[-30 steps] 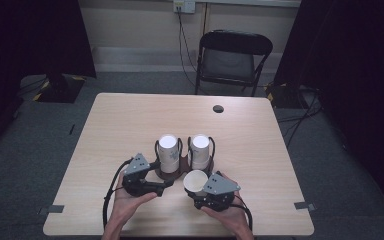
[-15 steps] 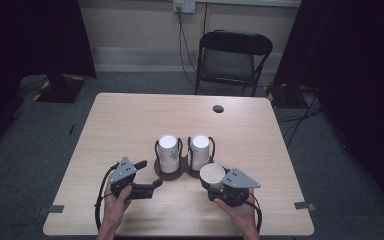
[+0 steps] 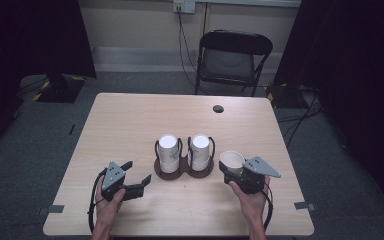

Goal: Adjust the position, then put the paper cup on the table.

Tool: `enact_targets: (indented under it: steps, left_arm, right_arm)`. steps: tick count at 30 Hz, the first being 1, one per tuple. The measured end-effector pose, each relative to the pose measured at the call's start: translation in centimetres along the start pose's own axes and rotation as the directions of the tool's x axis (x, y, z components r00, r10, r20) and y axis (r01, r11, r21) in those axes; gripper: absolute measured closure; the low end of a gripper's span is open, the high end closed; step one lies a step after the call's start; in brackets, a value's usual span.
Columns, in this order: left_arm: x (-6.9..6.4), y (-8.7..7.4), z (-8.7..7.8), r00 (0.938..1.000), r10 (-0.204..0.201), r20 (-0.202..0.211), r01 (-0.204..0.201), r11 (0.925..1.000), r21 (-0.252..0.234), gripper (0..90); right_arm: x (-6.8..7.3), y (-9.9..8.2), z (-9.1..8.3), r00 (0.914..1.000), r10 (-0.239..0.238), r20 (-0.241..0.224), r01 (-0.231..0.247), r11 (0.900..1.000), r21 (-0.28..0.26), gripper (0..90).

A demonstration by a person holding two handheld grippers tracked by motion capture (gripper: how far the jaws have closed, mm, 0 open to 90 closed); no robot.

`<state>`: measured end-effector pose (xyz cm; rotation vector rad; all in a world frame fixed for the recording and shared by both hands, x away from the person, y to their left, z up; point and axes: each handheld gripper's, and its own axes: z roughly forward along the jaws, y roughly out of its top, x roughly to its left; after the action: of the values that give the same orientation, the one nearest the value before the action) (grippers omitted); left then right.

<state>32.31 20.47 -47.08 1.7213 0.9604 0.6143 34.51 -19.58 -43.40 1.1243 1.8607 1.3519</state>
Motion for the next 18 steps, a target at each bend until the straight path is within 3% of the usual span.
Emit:
enact_targets:
  steps: [2, 18]
  left_arm:
    - [0.1, -0.2, 0.0, 0.9999, 0.000, -0.012, 0.000, 1.0000, -0.003, 15.7]
    - [0.7, -0.5, 0.4, 0.9949, -0.020, -0.098, 0.018, 0.9996, -0.020, 15.8]
  right_arm:
    - [-0.5, 0.2, 0.2, 0.9998, 0.018, 0.013, -0.018, 0.9998, -0.003, 32.6]
    - [-3.5, 2.1, 2.7, 0.9976, 0.014, 0.068, -0.013, 0.9997, -0.019, 31.7]
